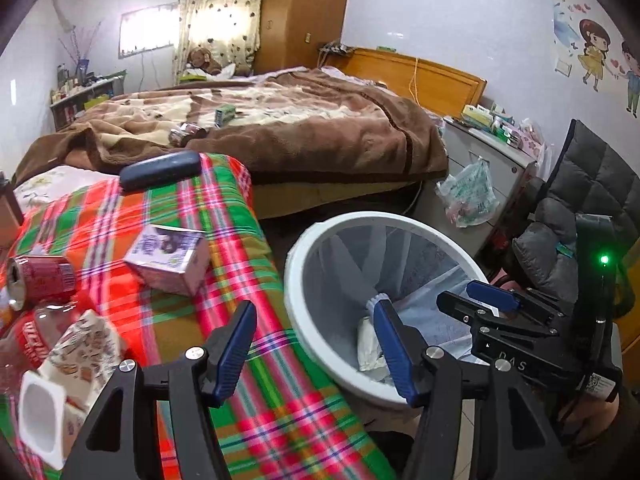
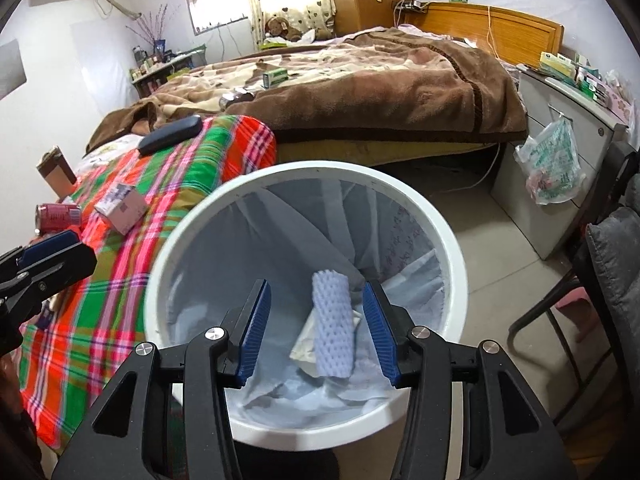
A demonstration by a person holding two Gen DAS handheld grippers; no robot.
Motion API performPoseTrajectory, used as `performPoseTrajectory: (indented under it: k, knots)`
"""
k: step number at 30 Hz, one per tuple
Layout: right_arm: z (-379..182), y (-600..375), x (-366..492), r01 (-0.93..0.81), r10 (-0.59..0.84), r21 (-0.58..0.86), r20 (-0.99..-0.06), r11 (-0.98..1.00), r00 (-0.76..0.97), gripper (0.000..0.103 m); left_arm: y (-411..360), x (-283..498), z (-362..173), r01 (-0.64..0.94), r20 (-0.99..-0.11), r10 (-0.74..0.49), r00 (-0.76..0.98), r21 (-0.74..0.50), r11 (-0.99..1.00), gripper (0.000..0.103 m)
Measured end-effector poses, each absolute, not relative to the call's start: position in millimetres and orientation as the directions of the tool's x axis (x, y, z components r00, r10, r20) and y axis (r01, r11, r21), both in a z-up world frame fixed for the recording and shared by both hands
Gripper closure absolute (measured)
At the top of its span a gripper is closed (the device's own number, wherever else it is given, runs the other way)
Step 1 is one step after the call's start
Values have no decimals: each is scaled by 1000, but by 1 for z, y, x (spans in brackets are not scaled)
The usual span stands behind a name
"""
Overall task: Collect trash
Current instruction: 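Grasp the white yogurt cup with the left tool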
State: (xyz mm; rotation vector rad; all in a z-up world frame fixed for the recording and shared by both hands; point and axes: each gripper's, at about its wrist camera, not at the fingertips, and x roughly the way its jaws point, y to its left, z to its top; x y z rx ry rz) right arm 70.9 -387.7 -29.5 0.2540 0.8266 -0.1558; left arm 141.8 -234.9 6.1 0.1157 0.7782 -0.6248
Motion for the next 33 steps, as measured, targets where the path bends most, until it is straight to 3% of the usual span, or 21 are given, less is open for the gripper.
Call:
performPoseTrajectory:
  k: [8,12,17,33]
  knots:
    - [-20,-355,69,158,28,200,-701,967,713,53,-184,123,20,483,-641,-426,638,-96,870,38]
    - [-18,-337,71,119,67,222,-683,968,727,53,-150,110,24,413,-609,-364,705,-66,909,31]
    - [-15,-310,72,60,118,239,-662,969,740,53,-107,100,26,321,-592,-279,756,-37,946,29]
    - [-25,-238,103,-92,227,229,-686,969,692,51,-43,101,-17,210,-654,-193,731,-54,976,27]
